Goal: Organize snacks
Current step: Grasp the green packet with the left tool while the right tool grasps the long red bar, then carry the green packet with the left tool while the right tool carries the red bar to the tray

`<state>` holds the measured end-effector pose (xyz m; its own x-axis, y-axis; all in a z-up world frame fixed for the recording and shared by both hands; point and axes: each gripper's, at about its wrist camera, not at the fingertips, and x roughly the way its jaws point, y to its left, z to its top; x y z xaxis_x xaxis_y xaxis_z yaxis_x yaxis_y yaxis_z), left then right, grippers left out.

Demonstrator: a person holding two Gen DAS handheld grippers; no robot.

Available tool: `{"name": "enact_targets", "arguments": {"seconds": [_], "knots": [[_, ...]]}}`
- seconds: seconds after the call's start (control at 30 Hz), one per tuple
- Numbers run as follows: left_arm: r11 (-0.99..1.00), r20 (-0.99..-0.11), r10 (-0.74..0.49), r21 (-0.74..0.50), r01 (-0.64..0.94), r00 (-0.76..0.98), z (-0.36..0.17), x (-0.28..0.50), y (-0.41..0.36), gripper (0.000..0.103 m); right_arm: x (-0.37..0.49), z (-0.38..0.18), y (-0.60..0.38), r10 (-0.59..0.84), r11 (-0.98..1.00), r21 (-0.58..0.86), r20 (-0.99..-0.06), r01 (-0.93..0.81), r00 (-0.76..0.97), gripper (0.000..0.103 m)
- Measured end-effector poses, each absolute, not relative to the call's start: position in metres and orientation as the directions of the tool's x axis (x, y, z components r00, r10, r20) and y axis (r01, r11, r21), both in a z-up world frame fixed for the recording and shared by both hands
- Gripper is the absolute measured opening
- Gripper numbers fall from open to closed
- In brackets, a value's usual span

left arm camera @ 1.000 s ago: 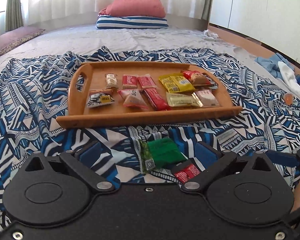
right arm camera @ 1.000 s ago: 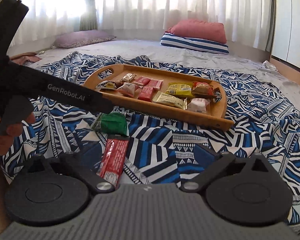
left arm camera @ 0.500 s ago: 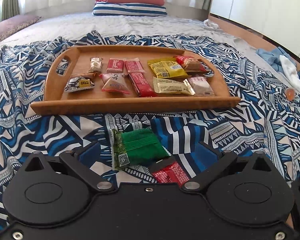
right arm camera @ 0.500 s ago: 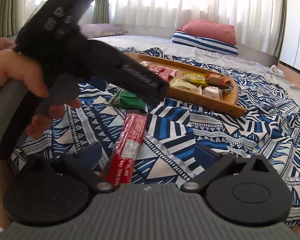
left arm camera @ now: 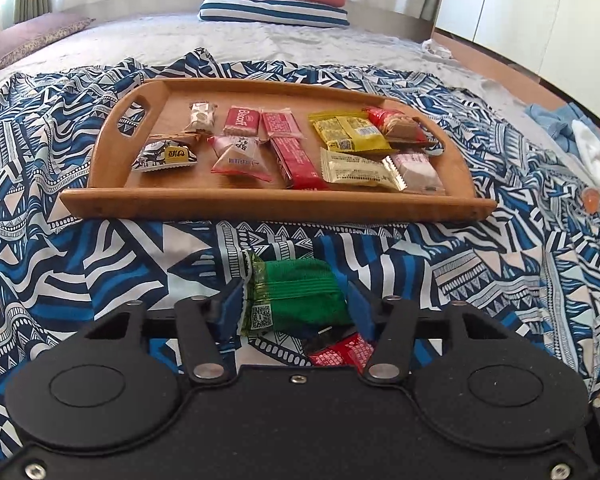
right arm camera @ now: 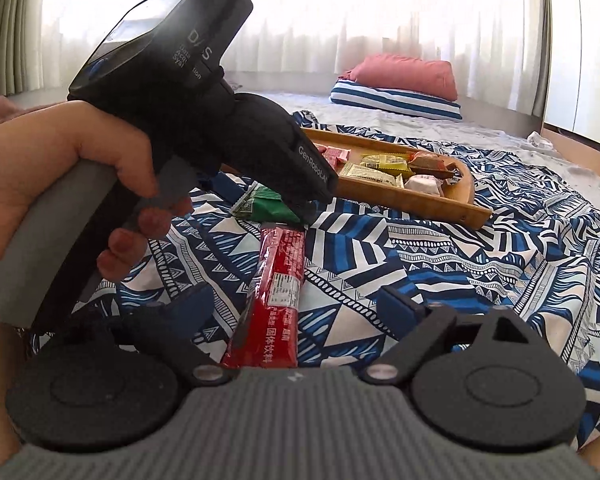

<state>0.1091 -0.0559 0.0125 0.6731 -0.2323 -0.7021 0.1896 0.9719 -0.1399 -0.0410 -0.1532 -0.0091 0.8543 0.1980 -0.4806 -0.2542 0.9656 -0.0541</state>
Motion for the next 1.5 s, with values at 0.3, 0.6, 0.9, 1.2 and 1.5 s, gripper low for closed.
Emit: {"name": "enact_targets", "arguments": {"seconds": [0.3, 0.6, 0.9, 1.2, 1.5], "knots": [[0.968, -0.683, -0.245, -0.135, 0.211, 0.688, 0.02, 0.103, -0.051, 0.038, -0.041, -0.01, -0.148, 0.196, 0.966, -0.058, -0.475, -0.253, 0.858, 0.082], [0.966, -0.689, -0.235, -0.089, 0.242, 0.686, 0.012, 0.103, -0.062, 0.063, -0.042, -0.007, -0.145, 0.174, 0.968, -0.078, -0.48, -0.24, 0.86, 0.034], [0.962, -0.691, -0.24, -0.076, 0.262, 0.682, 0.007, 0.107, -0.071, 0.053, -0.043, -0.007, -0.151, 0.132, 0.976, -0.092, -0.482, -0.199, 0.866, 0.034], [0.961, -0.66, -0.248, -0.076, 0.266, 0.709, 0.02, 0.094, -0.058, 0.052, -0.038, -0.007, -0.154, 0.117, 0.98, -0.086, -0.483, -0.179, 0.868, 0.034], [0.965, -0.642, -0.237, -0.069, 0.253, 0.729, 0.031, 0.084, -0.043, 0.052, -0.033, -0.007, -0.152, 0.107, 0.981, -0.088, -0.484, -0.17, 0.869, 0.038]]}}
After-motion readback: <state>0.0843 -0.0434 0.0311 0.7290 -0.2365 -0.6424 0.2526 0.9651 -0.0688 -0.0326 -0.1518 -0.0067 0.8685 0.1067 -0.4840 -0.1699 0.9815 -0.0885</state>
